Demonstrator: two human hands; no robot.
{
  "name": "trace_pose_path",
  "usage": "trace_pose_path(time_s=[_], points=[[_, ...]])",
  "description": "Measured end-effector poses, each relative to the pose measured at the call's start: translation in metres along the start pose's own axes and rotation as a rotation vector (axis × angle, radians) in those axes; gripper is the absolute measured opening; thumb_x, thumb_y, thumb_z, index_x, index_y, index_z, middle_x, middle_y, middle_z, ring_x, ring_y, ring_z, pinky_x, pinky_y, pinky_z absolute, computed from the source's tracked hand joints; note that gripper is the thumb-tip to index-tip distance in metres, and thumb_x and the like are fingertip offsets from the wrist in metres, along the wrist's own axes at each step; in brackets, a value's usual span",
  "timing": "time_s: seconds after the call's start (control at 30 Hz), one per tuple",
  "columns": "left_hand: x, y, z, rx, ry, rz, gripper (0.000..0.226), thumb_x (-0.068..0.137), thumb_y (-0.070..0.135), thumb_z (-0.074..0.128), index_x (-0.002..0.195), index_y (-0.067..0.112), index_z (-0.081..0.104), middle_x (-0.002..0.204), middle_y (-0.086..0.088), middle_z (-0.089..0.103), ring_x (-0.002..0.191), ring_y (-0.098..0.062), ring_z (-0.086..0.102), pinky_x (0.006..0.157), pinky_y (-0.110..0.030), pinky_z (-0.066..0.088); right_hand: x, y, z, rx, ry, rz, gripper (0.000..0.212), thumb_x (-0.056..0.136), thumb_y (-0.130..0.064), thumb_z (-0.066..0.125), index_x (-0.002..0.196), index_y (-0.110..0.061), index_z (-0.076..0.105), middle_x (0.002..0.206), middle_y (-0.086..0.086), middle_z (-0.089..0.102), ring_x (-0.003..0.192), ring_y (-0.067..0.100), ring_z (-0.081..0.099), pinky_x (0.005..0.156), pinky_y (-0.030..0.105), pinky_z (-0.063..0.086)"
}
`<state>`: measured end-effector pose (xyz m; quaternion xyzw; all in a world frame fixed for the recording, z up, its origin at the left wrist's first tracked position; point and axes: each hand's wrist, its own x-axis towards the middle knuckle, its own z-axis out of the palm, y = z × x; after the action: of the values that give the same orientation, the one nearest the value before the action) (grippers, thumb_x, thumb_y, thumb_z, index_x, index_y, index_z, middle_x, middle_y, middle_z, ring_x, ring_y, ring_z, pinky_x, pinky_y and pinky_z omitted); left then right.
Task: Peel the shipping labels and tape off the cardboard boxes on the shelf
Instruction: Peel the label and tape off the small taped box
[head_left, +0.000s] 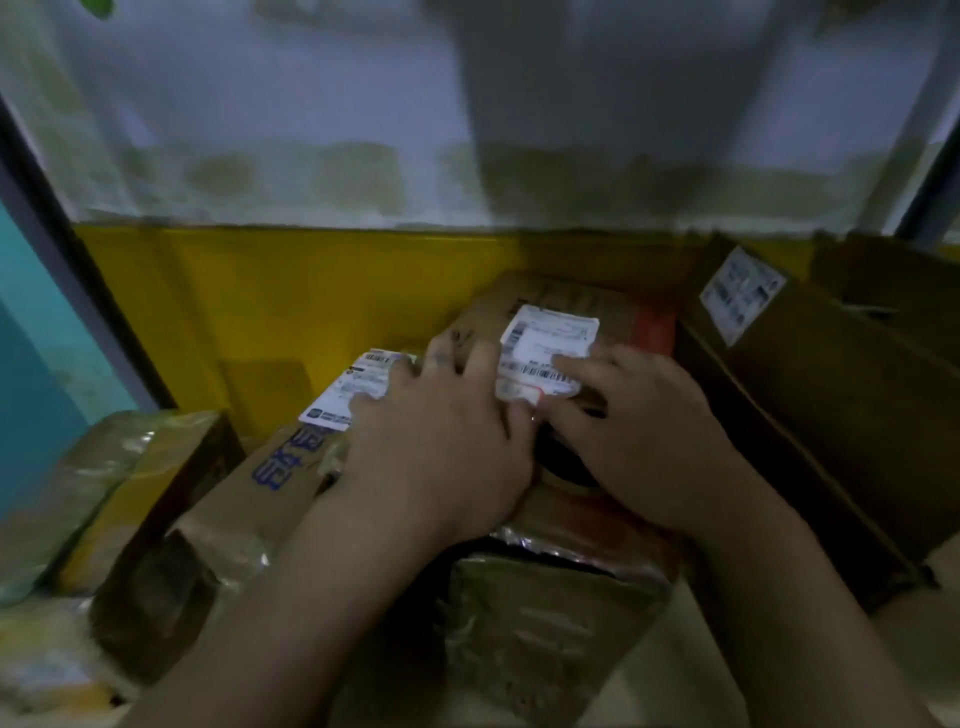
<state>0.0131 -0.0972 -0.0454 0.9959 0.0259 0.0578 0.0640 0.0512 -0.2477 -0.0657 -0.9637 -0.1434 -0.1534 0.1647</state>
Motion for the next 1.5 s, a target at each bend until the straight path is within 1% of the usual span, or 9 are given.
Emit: trace_pose_path(time_s=[0.23,0.37,0.57,0.73,0.97,1.1,1.23,1.33,1.5], points=[[0.002,-0.014,0.011,-0.170,0.363,0.055,0.033,0.094,0.052,0.042,0.105,0.031,0.065,0.109,0.003,0.065,0.106,-0.028,0.058,0.073,-0.034,0.042,-0.009,-0.012,-0.002,0.502,0.119,-0.004,0.018,0.087,-0.035,0.061,0.082,-0.029,0.078,0.086,-0.009,0.074,0.088,0.011,0.065,0.082,0.032,0.052],[-0.018,-0.025,0.004,-0.260,0.543,0.092,0.033,0.093,0.048,0.048,0.080,0.022,0.064,0.073,0.002,0.063,0.087,-0.031,0.060,0.060,-0.032,0.037,-0.043,-0.013,-0.017,0.902,0.110,-0.095,0.012,0.086,-0.024,0.068,0.083,-0.020,0.079,0.084,-0.010,0.075,0.077,-0.005,0.066,0.066,0.009,0.048],[-0.050,-0.022,0.009,-0.094,0.417,0.268,0.046,0.097,0.062,0.032,0.107,0.031,0.064,0.104,0.002,0.067,0.102,-0.025,0.061,0.077,-0.036,0.046,-0.081,-0.012,-0.022,0.737,0.182,-0.191,0.020,0.085,-0.037,0.065,0.102,-0.033,0.075,0.127,-0.018,0.055,0.112,-0.019,0.046,0.083,-0.002,0.038],[-0.092,-0.051,0.038,-0.051,0.499,0.336,0.064,0.089,0.064,0.015,0.133,0.036,0.052,0.138,0.009,0.052,0.131,-0.015,0.045,0.118,-0.045,0.024,-0.122,-0.030,0.012,0.444,0.267,-0.142,0.056,0.075,-0.058,0.064,0.128,-0.053,0.047,0.154,-0.023,0.016,0.143,0.000,0.017,0.117,0.032,0.022],[-0.140,-0.095,0.059,-0.276,0.763,0.534,0.052,0.095,0.050,0.045,0.142,0.029,0.048,0.149,0.010,0.044,0.141,-0.012,0.039,0.115,-0.046,0.032,-0.132,-0.026,0.039,0.386,0.425,-0.091,0.066,0.089,-0.037,0.065,0.143,-0.051,0.029,0.155,-0.021,0.010,0.145,0.007,0.012,0.110,0.034,0.027],[-0.124,-0.108,0.085,-0.865,0.497,0.427,0.063,0.090,0.066,0.037,0.150,0.048,0.026,0.153,0.026,0.033,0.140,0.007,0.030,0.115,-0.037,0.033,-0.137,-0.020,0.038,0.357,0.490,-0.005,0.066,0.093,-0.028,0.062,0.148,-0.042,0.027,0.156,-0.013,0.015,0.138,0.005,0.024,0.099,0.022,0.026],[-0.096,-0.093,0.122,-1.363,0.337,0.337,0.039,0.096,0.052,0.037,0.134,0.053,0.043,0.140,0.018,0.051,0.127,-0.005,0.054,0.093,-0.027,0.053,-0.146,-0.019,0.041,0.275,0.507,0.155,0.071,0.097,-0.023,0.055,0.152,-0.042,0.013,0.158,-0.009,0.010,0.131,0.010,0.035,0.090,0.023,0.035],[-0.083,-0.083,0.143,-1.155,0.421,0.285,0.055,0.088,0.046,0.053,0.141,0.052,0.036,0.140,0.018,0.048,0.123,0.002,0.051,0.087,-0.007,0.044,-0.153,-0.027,0.047,0.178,0.493,0.210,0.083,0.096,-0.019,0.053,0.152,-0.042,-0.003,0.160,-0.003,-0.001,0.145,0.024,0.018,0.108,0.039,0.034],[-0.081,-0.061,0.148,-1.100,0.454,0.132,0.073,0.082,0.037,0.076,0.145,0.030,0.041,0.135,0.009,0.055,0.114,-0.005,0.055,0.097,-0.031,0.050,-0.170,-0.063,0.052,0.204,0.706,0.058,0.071,0.091,-0.020,0.055,0.152,-0.031,0.021,0.161,0.005,0.007,0.147,0.022,0.007,0.118,0.048,0.017]])
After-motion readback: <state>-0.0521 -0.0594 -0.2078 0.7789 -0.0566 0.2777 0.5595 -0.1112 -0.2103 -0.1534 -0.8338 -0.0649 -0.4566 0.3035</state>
